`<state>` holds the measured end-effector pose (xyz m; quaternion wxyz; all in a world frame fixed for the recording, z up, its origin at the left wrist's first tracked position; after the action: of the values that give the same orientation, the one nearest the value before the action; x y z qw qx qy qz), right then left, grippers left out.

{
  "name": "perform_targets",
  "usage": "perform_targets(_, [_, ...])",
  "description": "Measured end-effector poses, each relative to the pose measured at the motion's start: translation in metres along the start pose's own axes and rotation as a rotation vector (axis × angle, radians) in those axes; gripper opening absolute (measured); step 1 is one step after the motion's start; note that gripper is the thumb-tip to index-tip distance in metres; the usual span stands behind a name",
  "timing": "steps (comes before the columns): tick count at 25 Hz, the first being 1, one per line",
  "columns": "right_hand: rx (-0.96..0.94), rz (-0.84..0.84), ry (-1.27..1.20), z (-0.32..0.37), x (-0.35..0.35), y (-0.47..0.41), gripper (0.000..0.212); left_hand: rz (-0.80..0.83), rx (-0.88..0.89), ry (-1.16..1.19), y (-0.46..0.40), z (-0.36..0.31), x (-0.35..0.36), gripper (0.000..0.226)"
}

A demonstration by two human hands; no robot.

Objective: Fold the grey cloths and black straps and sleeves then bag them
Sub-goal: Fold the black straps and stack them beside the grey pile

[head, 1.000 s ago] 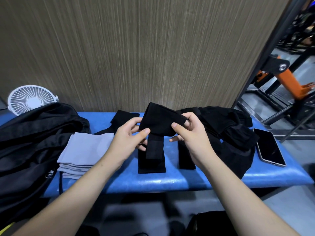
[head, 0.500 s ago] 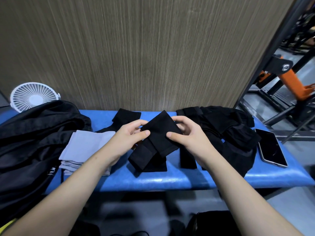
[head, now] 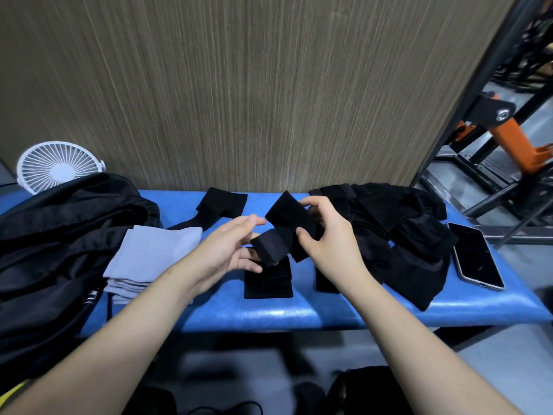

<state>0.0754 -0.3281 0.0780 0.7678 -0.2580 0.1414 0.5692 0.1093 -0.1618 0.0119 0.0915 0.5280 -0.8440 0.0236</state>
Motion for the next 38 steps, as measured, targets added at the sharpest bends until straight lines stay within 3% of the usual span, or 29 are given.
perform_targets(6, [-0.094, 0.113, 0.102, 0.005, 0.028, 0.005, 0.041, 0.025, 0.005, 0.161, 0.000, -0.004, 0.006, 0.050])
perform_targets(11, [-0.054, 0.241, -0.029, 0.005, 0.037, 0.009, 0.039, -0.034, 0.121, 0.075, -0.002, -0.012, -0.007, 0.054])
perform_targets(16, [0.102, 0.217, -0.294, -0.008, 0.034, 0.002, 0.023, -0.094, 0.166, 0.006, -0.005, -0.013, -0.014, 0.037])
perform_targets(19, [0.162, 0.104, -0.252, -0.022, 0.022, -0.007, 0.025, -0.109, 0.177, 0.021, -0.005, -0.014, -0.016, 0.036])
perform_targets(23, [0.409, 0.221, -0.528, -0.045, 0.034, -0.006, 0.036, -0.087, 0.164, 0.005, -0.004, -0.013, -0.013, 0.045])
perform_targets(26, [0.445, 0.246, -0.595, -0.049, 0.039, -0.005, 0.041, -0.072, 0.167, -0.092, -0.002, -0.008, -0.014, 0.059])
perform_targets(28, [0.463, 0.242, -0.550, -0.052, 0.039, -0.007, 0.042, -0.106, 0.177, -0.235, 0.000, -0.010, -0.022, 0.057])
perform_targets(32, [0.509, 0.247, -0.328, -0.064, 0.046, -0.004, 0.043, -0.138, 0.153, -0.457, 0.003, -0.004, -0.030, 0.024])
perform_targets(38, [0.390, 0.323, 0.101, -0.069, 0.066, -0.004, 0.041, -0.109, 0.126, -0.935, 0.003, 0.012, -0.032, 0.016])
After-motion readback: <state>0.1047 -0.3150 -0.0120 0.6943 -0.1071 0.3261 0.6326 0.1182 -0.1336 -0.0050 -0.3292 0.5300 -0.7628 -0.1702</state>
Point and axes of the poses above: each hand's wrist, its own y-axis away from the middle knuckle, its own x-axis out of the palm, z = x × y, the point moved 10 cm from there along -y, towards the middle knuckle, and after that the axes turned 11 degrees about x, right-handed, at the moved point
